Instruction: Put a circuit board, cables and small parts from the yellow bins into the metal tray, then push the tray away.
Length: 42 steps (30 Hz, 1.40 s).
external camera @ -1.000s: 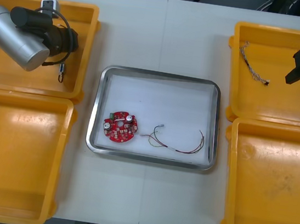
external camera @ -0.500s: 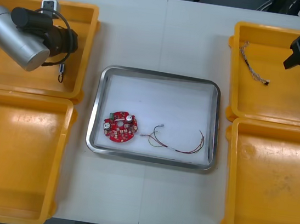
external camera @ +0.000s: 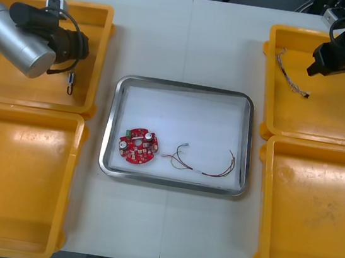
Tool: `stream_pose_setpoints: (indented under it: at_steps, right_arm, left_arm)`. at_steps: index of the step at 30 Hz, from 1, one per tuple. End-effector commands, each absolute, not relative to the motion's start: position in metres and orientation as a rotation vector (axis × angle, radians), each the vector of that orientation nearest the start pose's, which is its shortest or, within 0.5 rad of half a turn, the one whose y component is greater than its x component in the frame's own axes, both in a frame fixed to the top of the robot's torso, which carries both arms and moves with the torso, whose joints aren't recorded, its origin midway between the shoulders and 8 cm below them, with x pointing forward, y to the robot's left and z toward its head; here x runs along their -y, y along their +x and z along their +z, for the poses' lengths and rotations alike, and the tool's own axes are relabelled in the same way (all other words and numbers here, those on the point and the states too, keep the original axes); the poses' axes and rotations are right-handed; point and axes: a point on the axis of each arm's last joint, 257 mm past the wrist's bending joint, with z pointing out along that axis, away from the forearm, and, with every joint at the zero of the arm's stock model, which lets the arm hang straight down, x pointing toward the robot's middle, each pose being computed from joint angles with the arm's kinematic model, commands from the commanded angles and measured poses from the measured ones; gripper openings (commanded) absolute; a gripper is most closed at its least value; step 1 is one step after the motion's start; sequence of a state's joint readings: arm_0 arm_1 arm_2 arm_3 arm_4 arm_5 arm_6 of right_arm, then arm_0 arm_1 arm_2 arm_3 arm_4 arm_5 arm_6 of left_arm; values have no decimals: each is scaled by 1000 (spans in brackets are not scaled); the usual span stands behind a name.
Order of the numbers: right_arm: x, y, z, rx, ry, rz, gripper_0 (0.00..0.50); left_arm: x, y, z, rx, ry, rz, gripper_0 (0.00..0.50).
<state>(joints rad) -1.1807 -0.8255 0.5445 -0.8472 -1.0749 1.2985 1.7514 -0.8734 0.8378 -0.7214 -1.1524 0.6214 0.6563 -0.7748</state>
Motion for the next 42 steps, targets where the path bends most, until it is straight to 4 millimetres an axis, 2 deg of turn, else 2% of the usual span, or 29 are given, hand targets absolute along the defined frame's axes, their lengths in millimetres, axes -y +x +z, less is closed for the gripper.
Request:
stream_pose_setpoints:
  at_steps: [1,4,12,17,21,30,42]
  right_arm:
    - [300,656,-86,-2462,-453,-37,500]
    - [297,665,-94,-2442,-437,-35,500]
    - [288,681,-106,-2407,-435,-59,500]
    - [281,689,-115,-2385,-430,-54,500]
    - [281,693,-119,-2372,-424,-60,500]
    - [281,698,-134,-2363,-417,-79,500]
    - [274,702,-142,-2351,-399,-65,500]
  left_arm:
    - [-329,677,-109,-2105,-52,38,0]
    - [-338,671,-96,-2124,-82,41,0]
    - [-346,650,-76,-2223,-85,36,0]
    - [-345,631,-59,-2288,-115,-4,0]
    - [-345,615,-52,-2337,-142,-9,0]
    - [-327,585,-46,-2423,-196,-68,0]
    - [-288,547,-45,-2481,-344,-128,0]
